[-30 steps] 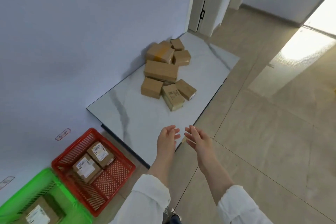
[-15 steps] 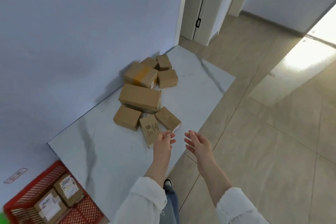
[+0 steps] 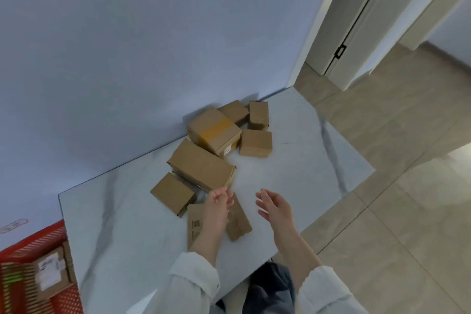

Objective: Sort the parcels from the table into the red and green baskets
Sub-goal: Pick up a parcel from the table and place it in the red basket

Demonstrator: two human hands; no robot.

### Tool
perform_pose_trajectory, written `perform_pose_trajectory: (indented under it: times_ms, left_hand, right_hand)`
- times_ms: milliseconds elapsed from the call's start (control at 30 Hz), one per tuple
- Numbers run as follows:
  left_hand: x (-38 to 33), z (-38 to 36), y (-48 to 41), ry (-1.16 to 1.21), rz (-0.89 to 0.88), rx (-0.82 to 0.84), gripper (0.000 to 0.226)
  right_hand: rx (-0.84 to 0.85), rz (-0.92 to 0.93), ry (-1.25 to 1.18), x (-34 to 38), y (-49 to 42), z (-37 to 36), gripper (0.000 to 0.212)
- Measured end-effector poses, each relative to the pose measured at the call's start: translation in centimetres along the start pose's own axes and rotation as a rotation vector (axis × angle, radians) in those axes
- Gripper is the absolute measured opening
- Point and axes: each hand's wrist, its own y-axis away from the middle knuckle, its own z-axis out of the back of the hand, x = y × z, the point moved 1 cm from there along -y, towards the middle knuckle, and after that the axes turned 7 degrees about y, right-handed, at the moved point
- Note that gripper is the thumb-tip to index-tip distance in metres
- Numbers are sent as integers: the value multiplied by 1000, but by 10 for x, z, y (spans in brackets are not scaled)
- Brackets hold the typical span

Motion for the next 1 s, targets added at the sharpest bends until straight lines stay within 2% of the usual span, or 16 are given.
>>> perform_pose_trajectory:
  times_ms: [133, 233, 367, 500, 633, 733, 867, 1000]
  left_hand:
    - [9, -12, -33, 68, 29, -146, 19]
    - [21, -16, -55, 17, 56, -194, 6]
    - [29, -14, -91, 44, 142, -322, 50]
    - [43, -5, -155, 44, 168, -415, 66]
    - [68, 1, -216, 186, 172, -501, 76]
    - [85, 0, -238, 229, 128, -505, 71]
    - [92, -1, -243, 242, 107, -544, 66]
    - [81, 5, -229, 404, 150, -548, 68]
  right_hand:
    - [146, 1, 187, 6, -61, 7, 27]
    - [229, -31, 339, 9, -102, 6, 38]
    - [326, -17, 491, 13, -157, -14, 51]
    - [393, 62, 615, -1, -221, -56, 64]
    - [476, 100, 699, -26, -273, -95, 73]
    - [554, 85, 745, -45, -293, -111, 73]
    - [515, 156, 747, -58, -301, -116, 57]
    - [533, 177, 757, -44, -287, -114, 52]
